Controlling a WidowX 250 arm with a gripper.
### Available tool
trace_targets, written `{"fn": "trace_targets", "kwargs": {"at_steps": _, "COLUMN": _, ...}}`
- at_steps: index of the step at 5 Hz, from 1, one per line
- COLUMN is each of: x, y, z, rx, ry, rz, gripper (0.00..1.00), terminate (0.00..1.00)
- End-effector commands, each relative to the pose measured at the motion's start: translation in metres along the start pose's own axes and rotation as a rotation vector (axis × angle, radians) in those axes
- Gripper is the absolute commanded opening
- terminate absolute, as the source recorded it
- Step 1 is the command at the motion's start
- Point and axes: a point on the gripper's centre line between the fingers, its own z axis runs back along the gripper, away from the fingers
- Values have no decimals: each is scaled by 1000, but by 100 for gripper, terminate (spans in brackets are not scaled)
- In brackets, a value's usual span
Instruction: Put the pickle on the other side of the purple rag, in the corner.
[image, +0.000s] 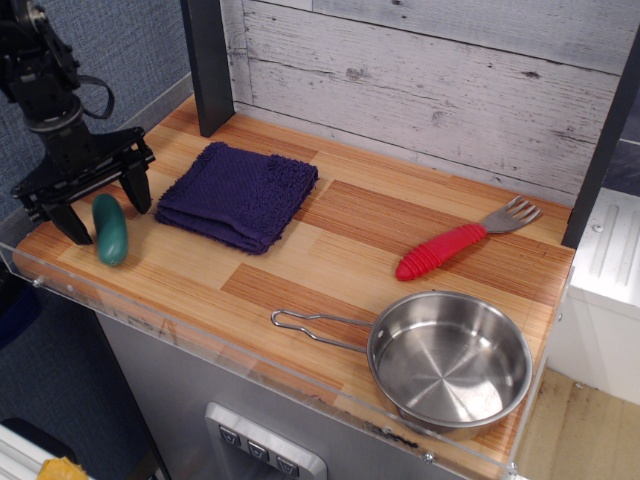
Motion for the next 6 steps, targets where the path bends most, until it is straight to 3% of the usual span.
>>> {"fn": "trace_targets", "kwargs": {"at_steps": 1, "x": 10, "y": -7, "z": 17, "rx": -21, "ry": -30, "rz": -25, "gripper": 100, "terminate": 0}}
{"fn": "trace_targets", "kwargs": {"at_steps": 4, "x": 0, "y": -61, "z": 70, "rx": -120, "ry": -73, "rz": -170, "gripper": 100, "terminate": 0}}
{"fn": "trace_targets", "kwargs": {"at_steps": 5, "x": -11, "y": -80, "z": 97, "rx": -183, "ry": -109, "rz": -224, "gripper": 100, "terminate": 0}}
{"fn": "trace_targets", "kwargs": {"at_steps": 6, "x": -27, "y": -93, "z": 123, "rx": -190, "ry": -194, "rz": -256, "gripper": 100, "terminate": 0}}
